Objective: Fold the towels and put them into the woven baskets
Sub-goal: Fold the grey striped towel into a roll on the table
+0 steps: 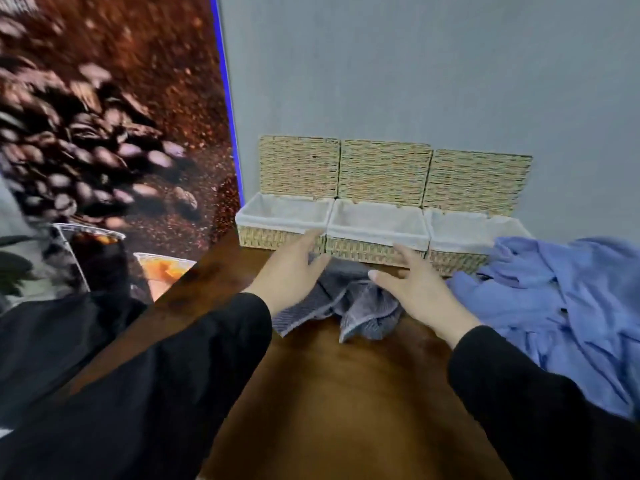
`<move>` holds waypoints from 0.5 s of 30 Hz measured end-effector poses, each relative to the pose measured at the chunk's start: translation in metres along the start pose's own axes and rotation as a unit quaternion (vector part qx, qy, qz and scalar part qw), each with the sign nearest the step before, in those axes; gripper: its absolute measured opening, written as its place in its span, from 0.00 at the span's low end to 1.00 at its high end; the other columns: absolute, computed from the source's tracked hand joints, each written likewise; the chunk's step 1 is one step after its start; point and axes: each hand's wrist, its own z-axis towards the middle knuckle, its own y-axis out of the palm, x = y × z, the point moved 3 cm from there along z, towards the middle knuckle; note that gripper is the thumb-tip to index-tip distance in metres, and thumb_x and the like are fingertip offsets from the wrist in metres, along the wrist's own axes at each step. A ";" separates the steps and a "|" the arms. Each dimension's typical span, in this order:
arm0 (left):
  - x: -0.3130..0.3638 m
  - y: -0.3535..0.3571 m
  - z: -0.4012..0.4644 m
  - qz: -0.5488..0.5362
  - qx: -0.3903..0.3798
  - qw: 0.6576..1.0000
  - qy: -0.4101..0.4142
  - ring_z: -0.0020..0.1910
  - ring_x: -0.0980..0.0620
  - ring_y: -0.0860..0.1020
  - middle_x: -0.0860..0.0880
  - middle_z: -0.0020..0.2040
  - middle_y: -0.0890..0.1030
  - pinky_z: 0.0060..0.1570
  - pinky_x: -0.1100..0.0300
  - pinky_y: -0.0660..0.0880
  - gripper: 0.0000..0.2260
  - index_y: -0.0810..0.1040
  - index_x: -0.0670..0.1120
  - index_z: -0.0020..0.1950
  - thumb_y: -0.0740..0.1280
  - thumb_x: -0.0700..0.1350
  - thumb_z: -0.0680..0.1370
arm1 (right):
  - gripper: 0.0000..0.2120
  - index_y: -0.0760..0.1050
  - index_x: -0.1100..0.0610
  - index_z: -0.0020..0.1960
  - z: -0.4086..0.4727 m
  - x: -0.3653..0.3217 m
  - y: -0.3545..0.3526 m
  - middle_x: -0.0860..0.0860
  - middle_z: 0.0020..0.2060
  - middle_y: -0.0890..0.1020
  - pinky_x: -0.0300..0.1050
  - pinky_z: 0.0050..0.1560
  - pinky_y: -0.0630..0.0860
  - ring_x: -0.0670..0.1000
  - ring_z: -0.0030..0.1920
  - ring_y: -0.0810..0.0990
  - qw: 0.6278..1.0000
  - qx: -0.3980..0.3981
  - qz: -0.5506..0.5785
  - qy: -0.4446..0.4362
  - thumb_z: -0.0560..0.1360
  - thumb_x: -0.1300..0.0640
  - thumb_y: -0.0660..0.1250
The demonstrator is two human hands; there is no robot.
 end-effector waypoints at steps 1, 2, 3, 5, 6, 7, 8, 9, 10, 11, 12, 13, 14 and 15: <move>-0.006 0.011 0.002 0.021 -0.031 0.999 0.011 0.76 0.49 0.64 0.50 0.79 0.64 0.72 0.50 0.65 0.26 0.58 0.56 0.81 0.60 0.59 0.84 | 0.42 0.53 0.48 0.82 0.002 0.013 0.014 0.47 0.79 0.62 0.52 0.72 0.69 0.53 0.77 0.65 1.000 -0.014 -0.007 0.002 0.76 0.41 0.71; -0.012 0.022 0.004 0.062 -0.069 0.995 0.024 0.79 0.51 0.59 0.53 0.81 0.60 0.76 0.47 0.60 0.28 0.58 0.57 0.81 0.59 0.62 0.83 | 0.43 0.53 0.47 0.82 0.005 0.024 0.027 0.46 0.80 0.61 0.49 0.74 0.66 0.51 0.78 0.63 1.000 -0.022 -0.015 0.002 0.76 0.41 0.71; -0.017 0.033 0.007 0.109 -0.100 0.988 0.044 0.80 0.52 0.55 0.54 0.82 0.56 0.78 0.44 0.54 0.30 0.57 0.59 0.81 0.58 0.65 0.82 | 0.43 0.53 0.47 0.82 0.007 0.032 0.038 0.45 0.80 0.60 0.45 0.74 0.63 0.50 0.78 0.61 1.000 -0.022 -0.021 0.002 0.76 0.41 0.72; -0.029 0.050 0.016 0.175 -0.140 0.972 0.075 0.81 0.55 0.49 0.55 0.83 0.51 0.79 0.44 0.45 0.32 0.54 0.60 0.81 0.57 0.69 0.80 | 0.41 0.53 0.44 0.82 0.012 0.046 0.054 0.44 0.80 0.60 0.43 0.73 0.61 0.47 0.79 0.59 0.999 -0.008 -0.036 -0.003 0.76 0.42 0.72; -0.036 0.057 0.023 0.188 -0.149 0.967 0.083 0.81 0.55 0.48 0.55 0.83 0.50 0.79 0.45 0.44 0.33 0.53 0.59 0.82 0.57 0.69 0.79 | 0.40 0.54 0.43 0.82 0.013 0.051 0.059 0.43 0.80 0.61 0.43 0.74 0.61 0.46 0.79 0.59 0.999 0.005 -0.042 -0.007 0.77 0.43 0.71; -0.042 0.063 0.030 0.196 -0.152 0.965 0.091 0.81 0.55 0.48 0.55 0.83 0.50 0.79 0.45 0.44 0.34 0.53 0.59 0.82 0.57 0.69 0.79 | 0.38 0.55 0.43 0.81 0.015 0.055 0.062 0.43 0.79 0.62 0.44 0.75 0.61 0.45 0.78 0.59 0.999 0.019 -0.041 -0.009 0.77 0.44 0.71; -0.046 0.069 0.037 0.200 -0.145 0.964 0.101 0.81 0.54 0.50 0.55 0.83 0.51 0.79 0.45 0.46 0.35 0.53 0.58 0.82 0.58 0.69 0.79 | 0.37 0.57 0.43 0.81 0.016 0.057 0.062 0.42 0.78 0.64 0.44 0.76 0.62 0.43 0.77 0.61 0.999 0.035 -0.031 -0.006 0.78 0.46 0.71; -0.049 0.073 0.045 0.202 -0.128 0.964 0.113 0.81 0.53 0.53 0.55 0.83 0.54 0.79 0.46 0.49 0.34 0.54 0.58 0.82 0.59 0.68 0.79 | 0.35 0.59 0.43 0.80 0.018 0.060 0.060 0.40 0.76 0.67 0.44 0.75 0.64 0.41 0.76 0.64 0.998 0.053 -0.020 -0.001 0.78 0.47 0.71; -0.051 0.077 0.051 0.201 -0.104 0.966 0.126 0.79 0.52 0.57 0.54 0.82 0.57 0.77 0.47 0.53 0.33 0.56 0.57 0.82 0.60 0.66 0.80 | 0.34 0.61 0.44 0.80 0.019 0.061 0.058 0.39 0.73 0.69 0.43 0.75 0.65 0.39 0.73 0.66 0.997 0.072 -0.009 0.008 0.78 0.48 0.71; -0.052 0.080 0.056 0.195 -0.076 0.968 0.137 0.77 0.52 0.61 0.54 0.80 0.62 0.75 0.49 0.58 0.31 0.58 0.56 0.81 0.60 0.64 0.81 | 0.33 0.62 0.45 0.79 0.020 0.062 0.056 0.38 0.71 0.71 0.41 0.73 0.67 0.38 0.71 0.68 0.996 0.092 -0.001 0.019 0.78 0.49 0.72; -0.054 0.082 0.059 0.182 -0.050 0.971 0.146 0.75 0.51 0.65 0.54 0.77 0.67 0.72 0.51 0.61 0.28 0.61 0.55 0.80 0.61 0.61 0.82 | 0.33 0.63 0.44 0.79 0.020 0.063 0.054 0.37 0.69 0.72 0.39 0.70 0.69 0.36 0.69 0.69 0.994 0.108 0.002 0.031 0.78 0.50 0.72; -0.055 0.082 0.060 0.161 -0.030 0.975 0.150 0.72 0.52 0.68 0.55 0.74 0.70 0.69 0.53 0.63 0.24 0.65 0.54 0.78 0.61 0.57 0.83 | 0.33 0.63 0.43 0.78 0.020 0.064 0.054 0.36 0.66 0.74 0.38 0.67 0.70 0.36 0.67 0.71 0.992 0.119 0.003 0.040 0.77 0.50 0.72; -0.058 0.082 0.060 0.129 -0.012 0.980 0.148 0.70 0.52 0.70 0.55 0.71 0.73 0.67 0.54 0.64 0.21 0.69 0.53 0.76 0.62 0.53 0.83 | 0.32 0.64 0.43 0.78 0.020 0.065 0.054 0.36 0.64 0.76 0.37 0.65 0.70 0.36 0.65 0.72 0.991 0.128 -0.001 0.048 0.77 0.51 0.72; -0.060 0.081 0.059 0.088 -0.002 0.986 0.141 0.67 0.53 0.72 0.55 0.68 0.76 0.66 0.55 0.67 0.17 0.72 0.52 0.73 0.63 0.50 0.83 | 0.29 0.67 0.44 0.76 0.021 0.066 0.054 0.37 0.62 0.77 0.38 0.65 0.71 0.37 0.64 0.74 0.989 0.137 -0.017 0.050 0.78 0.51 0.72</move>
